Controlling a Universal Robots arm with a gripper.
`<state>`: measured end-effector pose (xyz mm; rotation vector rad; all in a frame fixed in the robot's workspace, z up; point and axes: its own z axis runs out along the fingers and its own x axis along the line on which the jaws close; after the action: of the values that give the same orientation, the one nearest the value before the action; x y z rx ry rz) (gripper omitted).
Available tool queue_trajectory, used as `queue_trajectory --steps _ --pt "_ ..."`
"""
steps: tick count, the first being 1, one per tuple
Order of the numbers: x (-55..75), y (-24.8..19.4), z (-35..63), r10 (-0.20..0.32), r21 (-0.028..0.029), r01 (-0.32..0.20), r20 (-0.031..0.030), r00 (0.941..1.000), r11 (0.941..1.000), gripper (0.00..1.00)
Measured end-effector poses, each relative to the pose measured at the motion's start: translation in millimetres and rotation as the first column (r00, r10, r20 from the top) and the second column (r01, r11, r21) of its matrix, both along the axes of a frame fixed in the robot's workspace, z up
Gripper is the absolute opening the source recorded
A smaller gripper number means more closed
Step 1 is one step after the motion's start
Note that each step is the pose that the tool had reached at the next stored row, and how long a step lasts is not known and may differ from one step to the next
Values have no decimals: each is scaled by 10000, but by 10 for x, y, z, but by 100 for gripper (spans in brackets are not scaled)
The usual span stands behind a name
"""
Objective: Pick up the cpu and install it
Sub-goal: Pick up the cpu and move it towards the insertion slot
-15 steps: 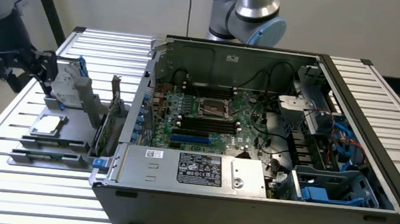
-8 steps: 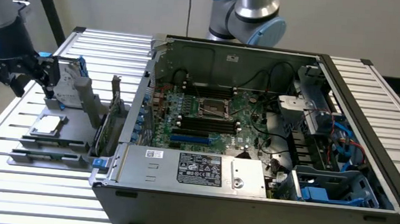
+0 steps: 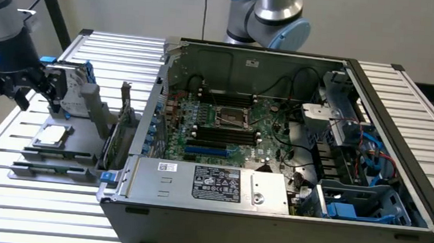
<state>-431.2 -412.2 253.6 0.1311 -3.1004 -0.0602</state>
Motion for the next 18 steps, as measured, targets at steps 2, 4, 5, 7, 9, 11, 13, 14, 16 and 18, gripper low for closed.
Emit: queue_trajectory --steps 2,4,5,7,9,11,13,14,16,18 --pt "0 -10 -36 -79 0 79 1 10000 10000 65" --pt "0 -22 -73 -183 1 183 6 9998 9998 65" --pt "0 -28 -90 -233 0 233 9 9997 9997 65" --pt "0 -40 -127 -329 1 329 14 9995 9995 65" --pt "0 -51 -164 -408 0 408 16 9992 9992 65" --pt "0 -62 -200 -457 0 457 16 9990 9990 65" --pt "0 -74 -235 -487 0 487 16 9988 9988 65" --pt "0 -80 -253 -502 0 502 15 9987 9987 65" --pt "2 -93 -291 -529 1 529 16 9986 9986 65" --pt "7 -105 -328 -551 0 551 16 9985 9985 65"
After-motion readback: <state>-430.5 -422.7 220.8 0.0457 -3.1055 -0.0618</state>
